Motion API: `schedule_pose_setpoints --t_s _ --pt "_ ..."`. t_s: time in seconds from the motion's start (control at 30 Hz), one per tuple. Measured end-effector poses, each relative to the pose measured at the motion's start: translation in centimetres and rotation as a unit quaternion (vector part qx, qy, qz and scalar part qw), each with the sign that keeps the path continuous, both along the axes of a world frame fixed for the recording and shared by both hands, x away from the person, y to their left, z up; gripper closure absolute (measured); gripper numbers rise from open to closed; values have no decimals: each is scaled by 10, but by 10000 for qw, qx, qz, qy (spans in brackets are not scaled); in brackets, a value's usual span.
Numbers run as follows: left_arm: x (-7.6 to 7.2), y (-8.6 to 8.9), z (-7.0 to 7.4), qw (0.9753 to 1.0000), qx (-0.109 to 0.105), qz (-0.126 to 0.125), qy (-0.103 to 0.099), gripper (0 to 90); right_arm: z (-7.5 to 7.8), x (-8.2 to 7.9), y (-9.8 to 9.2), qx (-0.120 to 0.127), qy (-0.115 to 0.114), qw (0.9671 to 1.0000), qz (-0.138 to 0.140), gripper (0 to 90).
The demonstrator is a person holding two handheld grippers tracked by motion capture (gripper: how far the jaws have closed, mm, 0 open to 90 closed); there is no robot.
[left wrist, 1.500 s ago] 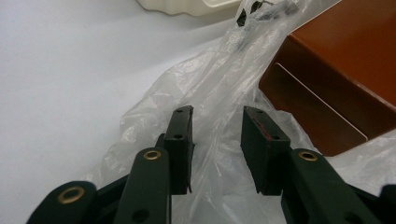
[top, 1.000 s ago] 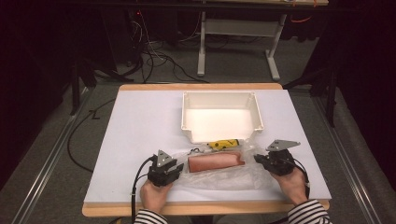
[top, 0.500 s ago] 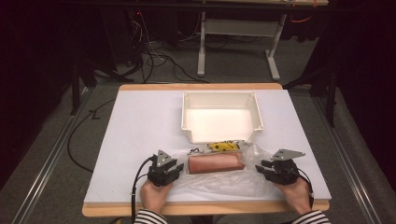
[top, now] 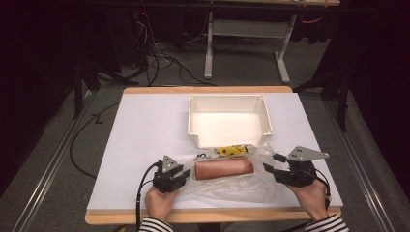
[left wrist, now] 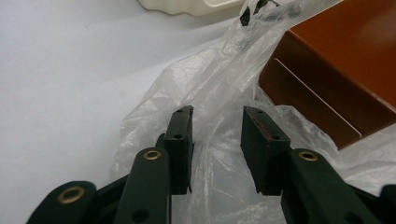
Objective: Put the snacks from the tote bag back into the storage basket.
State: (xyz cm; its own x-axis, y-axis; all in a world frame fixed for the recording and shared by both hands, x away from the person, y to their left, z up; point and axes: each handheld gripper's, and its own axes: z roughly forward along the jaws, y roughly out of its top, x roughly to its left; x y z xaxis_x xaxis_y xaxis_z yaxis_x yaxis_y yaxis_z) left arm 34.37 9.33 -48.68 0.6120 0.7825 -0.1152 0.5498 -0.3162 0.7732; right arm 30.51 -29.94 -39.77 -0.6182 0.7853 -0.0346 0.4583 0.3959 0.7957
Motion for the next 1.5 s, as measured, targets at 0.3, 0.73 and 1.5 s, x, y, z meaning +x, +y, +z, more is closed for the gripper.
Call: schedule_pose_setpoints --t_s 0.3,0.73,1.5 --pt "0 0 0 10000 -13 -2 6 641 -12 20 31 -272 409 9982 354 403" --pt "0 1 0 10000 -39 -17 26 638 -26 36 42 -665 591 9950 463 724" --pt "0 0 0 10000 23 -15 -17 639 -61 69 31 -1419 1094 9837 -164 900"
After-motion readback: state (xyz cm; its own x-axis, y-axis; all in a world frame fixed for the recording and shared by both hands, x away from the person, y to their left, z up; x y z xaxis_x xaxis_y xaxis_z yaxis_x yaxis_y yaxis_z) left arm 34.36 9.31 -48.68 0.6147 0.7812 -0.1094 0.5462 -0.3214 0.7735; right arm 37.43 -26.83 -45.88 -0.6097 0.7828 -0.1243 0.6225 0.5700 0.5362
